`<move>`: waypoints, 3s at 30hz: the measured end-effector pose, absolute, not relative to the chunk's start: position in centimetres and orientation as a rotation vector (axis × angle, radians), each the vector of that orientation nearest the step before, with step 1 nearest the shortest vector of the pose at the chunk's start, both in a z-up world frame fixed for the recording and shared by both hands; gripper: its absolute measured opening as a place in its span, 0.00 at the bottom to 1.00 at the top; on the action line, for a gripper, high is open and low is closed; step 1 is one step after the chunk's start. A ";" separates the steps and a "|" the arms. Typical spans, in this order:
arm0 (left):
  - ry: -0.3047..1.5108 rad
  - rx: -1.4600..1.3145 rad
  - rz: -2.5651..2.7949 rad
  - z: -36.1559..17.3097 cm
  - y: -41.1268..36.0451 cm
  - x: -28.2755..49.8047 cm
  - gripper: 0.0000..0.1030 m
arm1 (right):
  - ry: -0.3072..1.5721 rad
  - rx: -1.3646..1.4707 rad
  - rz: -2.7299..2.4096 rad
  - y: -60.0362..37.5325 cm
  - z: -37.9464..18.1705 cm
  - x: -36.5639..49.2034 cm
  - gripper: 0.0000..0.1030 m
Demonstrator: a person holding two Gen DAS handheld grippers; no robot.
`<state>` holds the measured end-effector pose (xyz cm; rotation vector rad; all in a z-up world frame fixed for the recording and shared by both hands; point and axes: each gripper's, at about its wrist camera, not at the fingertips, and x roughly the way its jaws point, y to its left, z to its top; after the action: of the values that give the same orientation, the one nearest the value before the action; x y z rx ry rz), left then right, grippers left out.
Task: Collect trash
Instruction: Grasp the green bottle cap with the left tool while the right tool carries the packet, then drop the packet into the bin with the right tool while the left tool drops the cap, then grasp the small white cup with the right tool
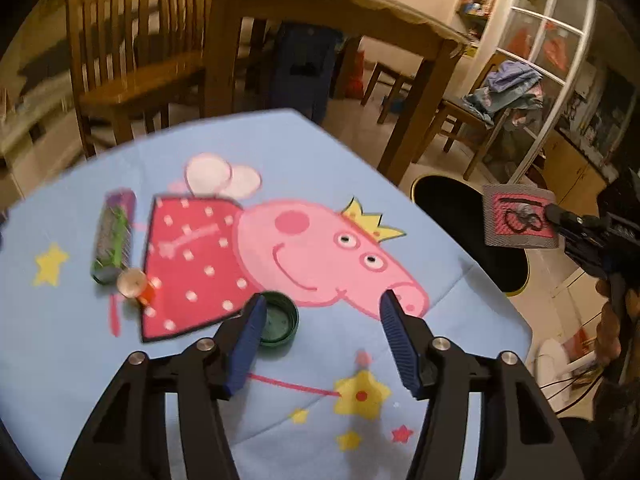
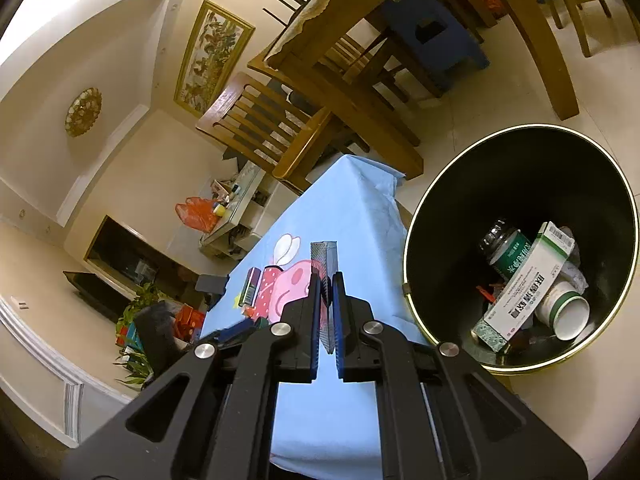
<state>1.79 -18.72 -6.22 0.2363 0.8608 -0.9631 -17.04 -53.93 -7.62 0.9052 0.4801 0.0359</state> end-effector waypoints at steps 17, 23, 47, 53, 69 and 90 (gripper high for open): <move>0.931 0.357 -0.790 -7.7 -19.7 3.0 0.29 | 0.457 0.929 0.008 -55.0 -8.3 -17.7 0.06; 0.912 0.295 -0.804 -6.0 -20.1 2.0 0.29 | 0.436 0.886 -0.077 -56.7 -7.4 -19.1 0.06; 0.827 0.460 -1.194 -5.6 -41.6 -7.8 0.30 | 0.360 0.752 -0.512 -60.1 -5.6 -29.9 0.89; 0.827 0.515 -1.174 -7.0 -44.9 -8.6 0.54 | 0.322 0.764 -0.557 -59.6 -5.2 -34.6 0.95; 0.692 0.438 -0.943 -2.8 -30.3 -6.3 0.94 | 0.475 0.492 -0.451 -50.0 -0.9 -25.7 0.95; 0.666 0.226 -0.308 -2.8 0.4 8.9 0.94 | 0.858 0.037 0.144 -25.0 -5.3 7.2 0.57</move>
<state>8.87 0.39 -2.84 0.2263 0.6662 -0.3082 7.16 -24.97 -5.30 0.0371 0.8584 0.1438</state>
